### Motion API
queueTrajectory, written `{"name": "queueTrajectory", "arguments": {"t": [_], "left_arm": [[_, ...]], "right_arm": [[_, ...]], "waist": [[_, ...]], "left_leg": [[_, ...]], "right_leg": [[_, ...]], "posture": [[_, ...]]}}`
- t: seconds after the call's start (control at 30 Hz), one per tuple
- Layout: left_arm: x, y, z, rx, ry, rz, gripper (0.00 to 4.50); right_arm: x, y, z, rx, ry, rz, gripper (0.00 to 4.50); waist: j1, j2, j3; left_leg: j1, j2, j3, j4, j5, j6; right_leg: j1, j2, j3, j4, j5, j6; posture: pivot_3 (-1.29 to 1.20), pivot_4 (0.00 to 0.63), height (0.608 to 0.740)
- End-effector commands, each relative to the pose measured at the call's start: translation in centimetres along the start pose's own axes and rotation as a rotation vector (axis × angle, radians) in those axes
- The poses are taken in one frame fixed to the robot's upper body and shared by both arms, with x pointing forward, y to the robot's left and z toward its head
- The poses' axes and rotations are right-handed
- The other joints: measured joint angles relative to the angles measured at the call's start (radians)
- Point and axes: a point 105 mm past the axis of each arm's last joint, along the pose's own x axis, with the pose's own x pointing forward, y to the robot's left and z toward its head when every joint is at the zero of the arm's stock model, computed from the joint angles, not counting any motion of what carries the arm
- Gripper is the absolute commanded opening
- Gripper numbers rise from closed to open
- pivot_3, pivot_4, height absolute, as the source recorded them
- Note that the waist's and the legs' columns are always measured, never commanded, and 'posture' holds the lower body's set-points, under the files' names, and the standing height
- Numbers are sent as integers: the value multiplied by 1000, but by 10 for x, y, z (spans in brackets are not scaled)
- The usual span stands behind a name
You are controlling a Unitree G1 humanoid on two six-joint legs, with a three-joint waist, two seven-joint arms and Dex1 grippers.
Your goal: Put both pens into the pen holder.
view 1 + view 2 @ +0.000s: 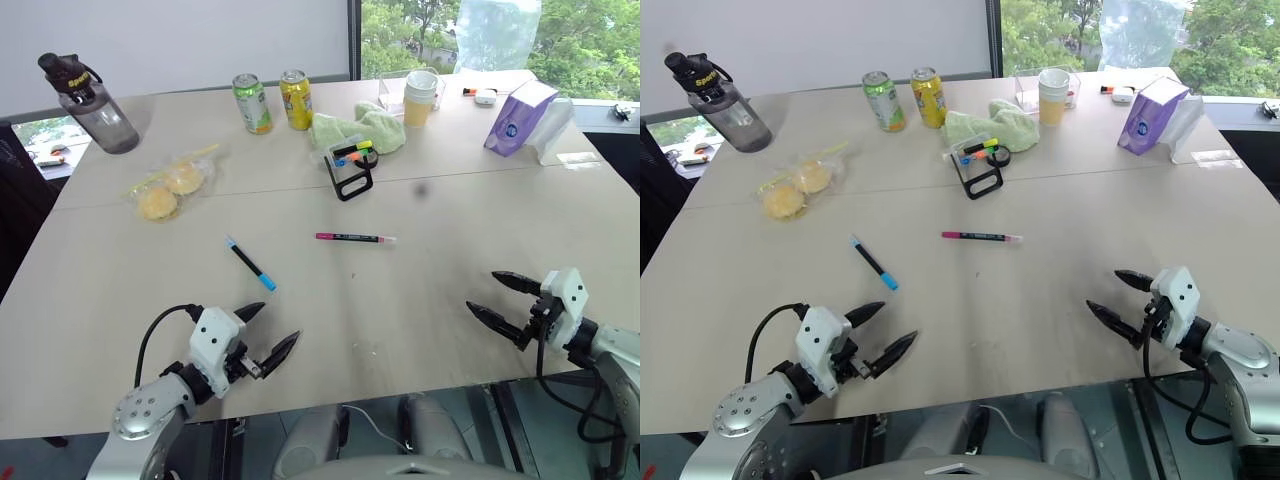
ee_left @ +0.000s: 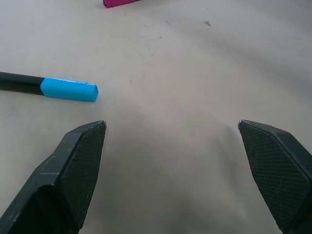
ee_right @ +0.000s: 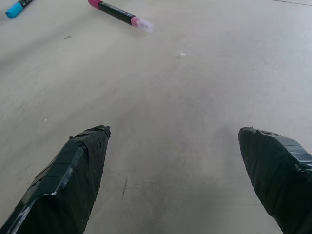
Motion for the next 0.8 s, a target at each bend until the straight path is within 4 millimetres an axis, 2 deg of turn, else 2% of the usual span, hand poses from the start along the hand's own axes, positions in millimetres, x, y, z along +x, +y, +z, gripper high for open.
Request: {"name": "queueTrajectory", "arguments": {"t": [0.03, 0.33, 0.5, 0.63, 0.73, 0.8], "left_arm": [[-1, 1, 6, 18, -34, -3, 4470], [0, 3, 6, 24, -46, -7, 4470], [-4, 2, 15, 22, -68, -73, 4470], [-12, -5, 20, -1, -37, -192, 4470], [-22, -3, 27, 5, -30, -231, 4470], [-35, 5, 42, 17, -52, -228, 4470]], "right_arm": [[3, -1, 9, -33, -29, 13, 4500], [9, -2, 13, -71, -23, 35, 4500], [28, 7, 31, -124, -9, 148, 4500], [56, 20, 58, -184, -30, 308, 4500], [77, 30, 87, -218, -75, 384, 4500], [106, 39, 103, -297, -59, 428, 4500]], "waist": [[0, 0, 0], [0, 0, 0], [-3, 0, 0], [-9, 0, 1], [-11, 1, 1], [-6, 0, 1]], "left_leg": [[0, 0, 0, 0, 0, 0], [0, 0, 0, 0, 0, 0], [1, 0, 1, 0, 0, 0], [1, 1, 1, 0, 0, 0], [1, 1, 1, 0, 0, 0], [1, 1, 1, 0, 0, 0]], "right_leg": [[0, 0, 0, 0, 0, 0], [0, 0, 0, 0, 0, 0], [0, 0, 0, 1, 0, 0], [0, 1, 0, 2, 0, 0], [0, 1, 0, 2, 0, 0], [0, 0, 0, 1, 0, 0]], "posture": [[0, 150, 740], [0, 150, 740], [0, 150, 740], [0, 150, 740], [0, 150, 740], [0, 150, 740]]}}
